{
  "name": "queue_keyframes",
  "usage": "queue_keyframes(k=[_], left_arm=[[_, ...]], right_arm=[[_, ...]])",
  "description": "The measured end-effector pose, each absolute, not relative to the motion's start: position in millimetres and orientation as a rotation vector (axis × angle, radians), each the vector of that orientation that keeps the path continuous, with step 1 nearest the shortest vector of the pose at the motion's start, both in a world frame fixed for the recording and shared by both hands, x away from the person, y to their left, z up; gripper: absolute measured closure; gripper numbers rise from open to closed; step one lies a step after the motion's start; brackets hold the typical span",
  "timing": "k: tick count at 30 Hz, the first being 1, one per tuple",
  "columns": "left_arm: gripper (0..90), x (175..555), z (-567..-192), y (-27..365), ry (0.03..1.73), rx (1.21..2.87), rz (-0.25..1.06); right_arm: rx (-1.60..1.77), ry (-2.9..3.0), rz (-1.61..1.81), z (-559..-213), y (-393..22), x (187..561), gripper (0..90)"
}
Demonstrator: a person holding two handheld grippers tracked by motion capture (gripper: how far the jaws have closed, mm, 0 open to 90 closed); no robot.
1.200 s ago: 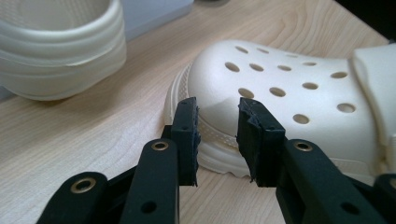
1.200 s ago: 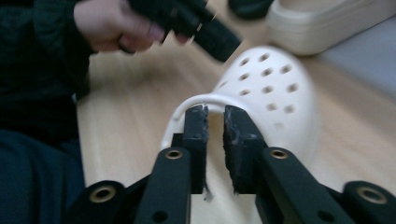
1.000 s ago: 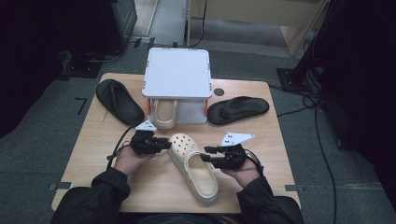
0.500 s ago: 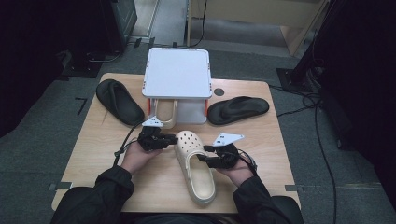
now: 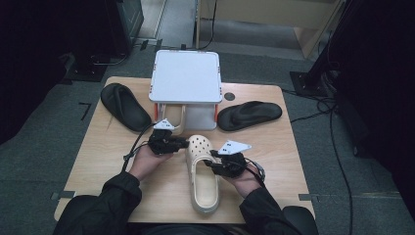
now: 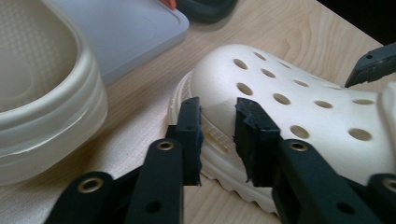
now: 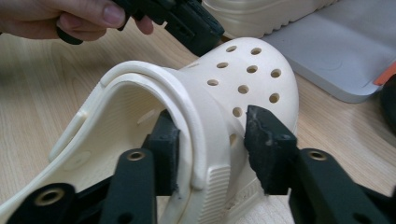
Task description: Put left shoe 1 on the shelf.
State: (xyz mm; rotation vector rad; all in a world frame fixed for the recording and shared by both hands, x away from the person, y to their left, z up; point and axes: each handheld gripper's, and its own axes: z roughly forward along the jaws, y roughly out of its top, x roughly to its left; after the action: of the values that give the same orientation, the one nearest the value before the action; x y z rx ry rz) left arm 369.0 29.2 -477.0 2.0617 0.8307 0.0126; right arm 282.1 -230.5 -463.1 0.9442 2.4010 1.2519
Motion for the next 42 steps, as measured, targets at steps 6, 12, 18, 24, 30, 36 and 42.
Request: queue_keyframes(k=[6, 12, 18, 24, 30, 36, 42], left_arm=[[66.1, 364.4, -468.3, 30.4, 0.805, 2.081, 0.021], [63.8, 365.2, -458.8, 42.0, 0.823, 2.060, -0.002], [63.3, 367.3, -448.7, 57.0, 0.832, 2.052, 0.003], [63.2, 372.1, -439.2, 66.7, 0.836, 2.035, 0.024], [65.7, 380.2, -431.5, 79.0, 0.848, 1.982, 0.028], [66.4, 385.8, -423.2, 83.6, 0.847, 1.994, 0.044], [66.8, 396.0, -407.1, 92.5, 0.848, 1.966, 0.051]], right_arm=[[0.942, 2.374, 1.242, -458.5, -229.5, 278.2, 69.7], [0.954, 2.359, 1.206, -452.7, -227.6, 280.6, 74.2], [0.974, 2.328, 1.212, -442.0, -230.6, 286.2, 77.2], [0.973, 2.290, 1.185, -433.0, -233.8, 295.6, 77.2], [0.981, 2.255, 1.122, -428.2, -231.9, 323.6, 77.1], [0.976, 2.237, 1.066, -427.3, -227.1, 350.1, 77.0], [1.018, 2.221, 1.038, -430.9, -219.0, 381.1, 76.9]])
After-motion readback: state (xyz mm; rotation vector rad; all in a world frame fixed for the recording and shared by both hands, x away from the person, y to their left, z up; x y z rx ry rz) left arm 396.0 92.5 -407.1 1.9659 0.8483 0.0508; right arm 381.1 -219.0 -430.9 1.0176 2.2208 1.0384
